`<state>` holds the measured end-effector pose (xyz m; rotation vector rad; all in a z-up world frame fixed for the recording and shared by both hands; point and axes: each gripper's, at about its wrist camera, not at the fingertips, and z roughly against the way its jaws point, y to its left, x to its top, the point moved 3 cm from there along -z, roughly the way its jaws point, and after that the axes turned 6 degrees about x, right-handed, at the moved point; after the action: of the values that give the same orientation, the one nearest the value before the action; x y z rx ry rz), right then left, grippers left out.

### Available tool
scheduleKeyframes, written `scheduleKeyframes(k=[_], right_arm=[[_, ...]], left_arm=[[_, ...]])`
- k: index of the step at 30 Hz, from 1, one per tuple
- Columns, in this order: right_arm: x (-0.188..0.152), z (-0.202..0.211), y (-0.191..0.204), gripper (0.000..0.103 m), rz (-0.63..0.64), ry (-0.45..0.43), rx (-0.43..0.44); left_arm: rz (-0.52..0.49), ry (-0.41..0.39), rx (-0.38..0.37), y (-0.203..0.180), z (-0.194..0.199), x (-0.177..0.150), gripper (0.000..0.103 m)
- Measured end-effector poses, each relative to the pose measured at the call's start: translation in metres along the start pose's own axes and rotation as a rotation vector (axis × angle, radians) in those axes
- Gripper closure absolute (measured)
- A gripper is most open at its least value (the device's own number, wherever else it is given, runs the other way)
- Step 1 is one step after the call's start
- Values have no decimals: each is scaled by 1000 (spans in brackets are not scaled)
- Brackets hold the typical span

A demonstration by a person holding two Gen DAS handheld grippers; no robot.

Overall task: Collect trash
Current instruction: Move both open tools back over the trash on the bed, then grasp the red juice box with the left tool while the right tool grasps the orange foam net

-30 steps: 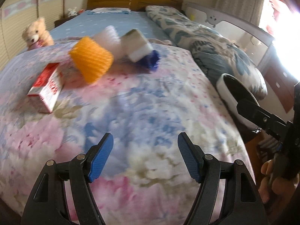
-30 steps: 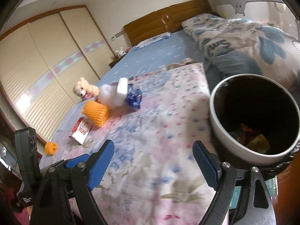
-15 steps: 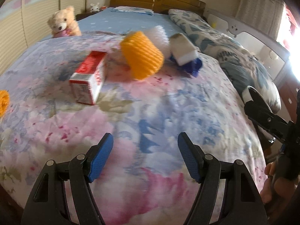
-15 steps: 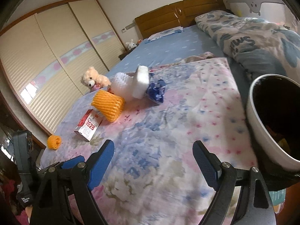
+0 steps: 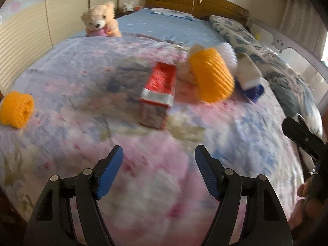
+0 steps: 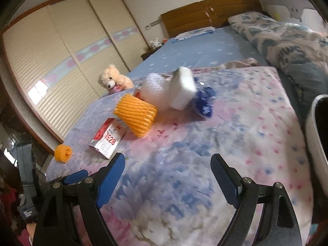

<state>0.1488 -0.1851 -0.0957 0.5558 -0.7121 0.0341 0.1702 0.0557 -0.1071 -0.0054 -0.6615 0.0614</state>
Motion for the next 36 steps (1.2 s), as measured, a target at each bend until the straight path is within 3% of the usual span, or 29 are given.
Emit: scheduleKeyframes(k=[11,15,17,19,21,22,23,26,36], right_arm=[[28,-57,22,16,52,32,81],[36,-81,27,16,66,57,96],[38,-95,30,17,73,73,102],[39,-103,32,17,85,80,99],[39,-111,33,32,99,94,88],[38,-115,33,65,99,121,90],[36,-118,32,78,86,147,94],[32,-104,27,84,73,116,101],[13,-41,9,86,8,58,95]], left_arm=[[-37,-9,-24,16,-23,40,28],[-79,-10,2,11,-33,43,28],[-84,5,-2,10,-39,42,38],[-85,24,-21,9,-44,41,66],[-82,32,-45,9,-45,40,71],[-80,23,-46,9,-44,41,71],[-79,18,-44,9,-42,40,71],[-68,-4,-50,8,-34,38,71],[-103,-24,-113,-24,-8,16,72]])
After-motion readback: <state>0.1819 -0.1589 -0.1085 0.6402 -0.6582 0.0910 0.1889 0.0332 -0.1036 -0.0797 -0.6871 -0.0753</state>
